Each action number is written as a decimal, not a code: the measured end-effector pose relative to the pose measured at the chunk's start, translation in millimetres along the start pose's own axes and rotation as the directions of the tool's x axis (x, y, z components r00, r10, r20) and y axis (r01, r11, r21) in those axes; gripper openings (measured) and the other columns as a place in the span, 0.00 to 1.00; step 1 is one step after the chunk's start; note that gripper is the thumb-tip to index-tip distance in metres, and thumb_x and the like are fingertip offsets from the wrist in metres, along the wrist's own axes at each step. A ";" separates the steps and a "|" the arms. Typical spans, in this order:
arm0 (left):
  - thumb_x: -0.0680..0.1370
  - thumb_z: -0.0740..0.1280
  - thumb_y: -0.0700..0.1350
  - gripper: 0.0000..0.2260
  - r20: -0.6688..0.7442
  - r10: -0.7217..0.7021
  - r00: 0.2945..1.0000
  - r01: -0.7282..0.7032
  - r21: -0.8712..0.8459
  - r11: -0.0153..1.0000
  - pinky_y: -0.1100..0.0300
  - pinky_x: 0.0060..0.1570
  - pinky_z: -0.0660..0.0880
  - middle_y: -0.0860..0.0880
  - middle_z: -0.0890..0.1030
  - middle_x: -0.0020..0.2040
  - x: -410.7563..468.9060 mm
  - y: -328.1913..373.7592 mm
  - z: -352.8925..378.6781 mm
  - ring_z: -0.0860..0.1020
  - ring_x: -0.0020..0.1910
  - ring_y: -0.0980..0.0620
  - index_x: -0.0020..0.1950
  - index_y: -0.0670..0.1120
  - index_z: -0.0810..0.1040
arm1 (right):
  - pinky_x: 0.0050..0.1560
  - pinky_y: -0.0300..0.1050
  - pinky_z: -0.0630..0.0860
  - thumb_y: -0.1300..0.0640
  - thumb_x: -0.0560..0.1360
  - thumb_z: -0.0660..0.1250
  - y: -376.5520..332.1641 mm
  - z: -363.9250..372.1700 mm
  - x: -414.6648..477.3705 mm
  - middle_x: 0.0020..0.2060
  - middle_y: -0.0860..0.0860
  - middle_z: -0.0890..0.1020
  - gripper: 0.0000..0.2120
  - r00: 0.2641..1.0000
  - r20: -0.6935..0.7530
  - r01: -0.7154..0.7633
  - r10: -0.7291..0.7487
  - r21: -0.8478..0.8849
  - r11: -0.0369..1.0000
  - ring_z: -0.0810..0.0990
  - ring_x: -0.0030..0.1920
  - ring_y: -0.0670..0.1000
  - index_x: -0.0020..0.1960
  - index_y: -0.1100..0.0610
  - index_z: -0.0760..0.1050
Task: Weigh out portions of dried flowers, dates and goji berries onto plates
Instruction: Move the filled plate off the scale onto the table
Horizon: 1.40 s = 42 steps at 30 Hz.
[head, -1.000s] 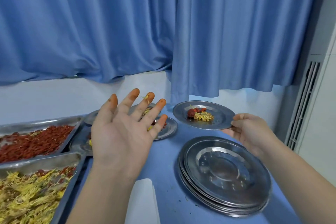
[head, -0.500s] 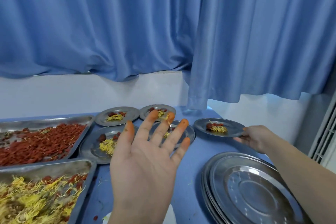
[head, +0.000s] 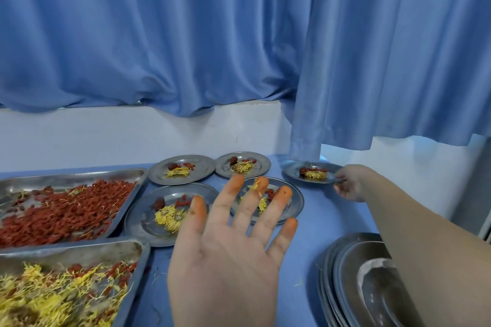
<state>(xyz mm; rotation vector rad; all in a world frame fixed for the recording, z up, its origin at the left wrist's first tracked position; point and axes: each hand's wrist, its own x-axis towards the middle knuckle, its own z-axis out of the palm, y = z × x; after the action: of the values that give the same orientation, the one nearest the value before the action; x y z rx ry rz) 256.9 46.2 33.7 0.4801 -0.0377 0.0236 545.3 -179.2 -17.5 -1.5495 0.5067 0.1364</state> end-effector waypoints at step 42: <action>0.56 0.72 0.51 0.24 0.063 -0.177 0.982 0.172 0.081 0.982 0.43 0.43 0.80 0.41 0.84 0.55 -28.8 -13.0 36.8 0.84 0.49 0.37 0.49 0.44 0.87 | 0.42 0.50 0.83 0.68 0.77 0.58 -19.3 -61.4 -200.2 0.42 0.70 0.82 0.04 0.867 0.452 0.069 -0.207 0.302 0.951 0.84 0.45 0.64 0.50 0.68 0.70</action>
<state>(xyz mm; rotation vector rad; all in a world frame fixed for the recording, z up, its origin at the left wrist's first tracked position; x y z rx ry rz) 227.4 17.3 59.1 0.5581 -0.0631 -0.1643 360.9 -193.8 82.5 -1.2114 0.0123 0.3165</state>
